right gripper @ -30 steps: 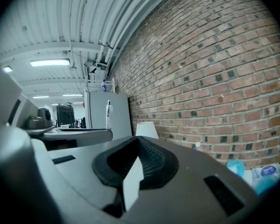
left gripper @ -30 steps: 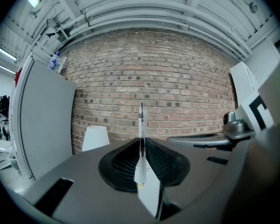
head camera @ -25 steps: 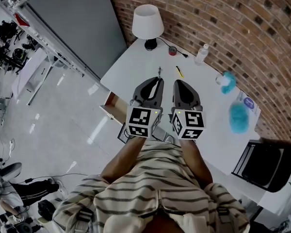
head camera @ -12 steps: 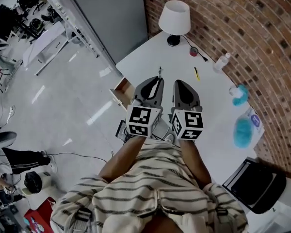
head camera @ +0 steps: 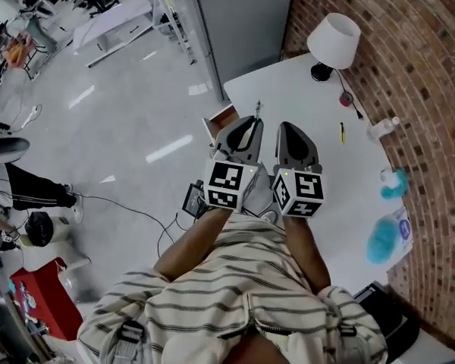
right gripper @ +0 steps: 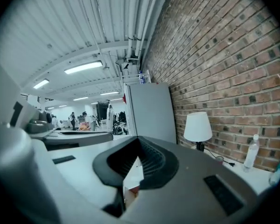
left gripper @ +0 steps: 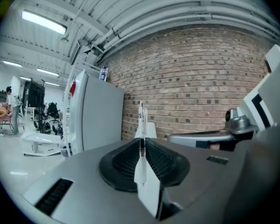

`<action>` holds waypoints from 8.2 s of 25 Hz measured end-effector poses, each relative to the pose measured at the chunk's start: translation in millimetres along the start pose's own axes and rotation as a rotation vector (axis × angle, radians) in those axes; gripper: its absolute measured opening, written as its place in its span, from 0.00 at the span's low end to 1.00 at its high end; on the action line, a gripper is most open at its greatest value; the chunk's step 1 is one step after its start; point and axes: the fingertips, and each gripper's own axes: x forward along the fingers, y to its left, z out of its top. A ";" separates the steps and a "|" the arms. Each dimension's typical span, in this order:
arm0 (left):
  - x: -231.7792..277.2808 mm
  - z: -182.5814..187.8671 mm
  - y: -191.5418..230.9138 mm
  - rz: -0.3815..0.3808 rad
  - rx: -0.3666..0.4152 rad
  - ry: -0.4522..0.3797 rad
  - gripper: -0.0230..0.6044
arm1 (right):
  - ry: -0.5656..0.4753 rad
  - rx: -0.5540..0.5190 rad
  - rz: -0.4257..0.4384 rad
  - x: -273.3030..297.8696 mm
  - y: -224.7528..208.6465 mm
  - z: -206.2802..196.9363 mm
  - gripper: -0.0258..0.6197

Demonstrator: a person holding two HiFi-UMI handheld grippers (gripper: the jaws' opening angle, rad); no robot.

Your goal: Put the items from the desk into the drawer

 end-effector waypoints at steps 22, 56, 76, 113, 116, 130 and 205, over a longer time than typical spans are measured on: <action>-84.8 -31.7 97.1 0.299 -0.057 0.031 0.11 | 0.103 -0.036 0.278 44.3 131.4 -33.8 0.06; -31.8 -99.9 172.0 0.283 -0.208 0.153 0.11 | 0.266 0.036 0.264 127.6 130.8 -103.4 0.06; 21.1 -172.7 203.5 0.284 -0.306 0.246 0.11 | 0.369 0.035 0.183 169.6 102.4 -172.1 0.06; 99.4 -378.3 235.7 0.269 -0.464 0.523 0.11 | 0.623 0.037 0.157 214.9 78.2 -307.7 0.06; 102.7 -392.5 234.5 0.263 -0.471 0.550 0.11 | 0.632 0.037 0.145 215.6 75.3 -312.6 0.06; 115.7 -462.5 234.7 0.272 -0.710 0.633 0.11 | 0.657 0.068 0.117 206.5 70.1 -325.4 0.06; 172.9 -637.2 204.2 0.320 -0.961 0.901 0.11 | 0.690 0.057 0.102 172.8 45.5 -351.7 0.06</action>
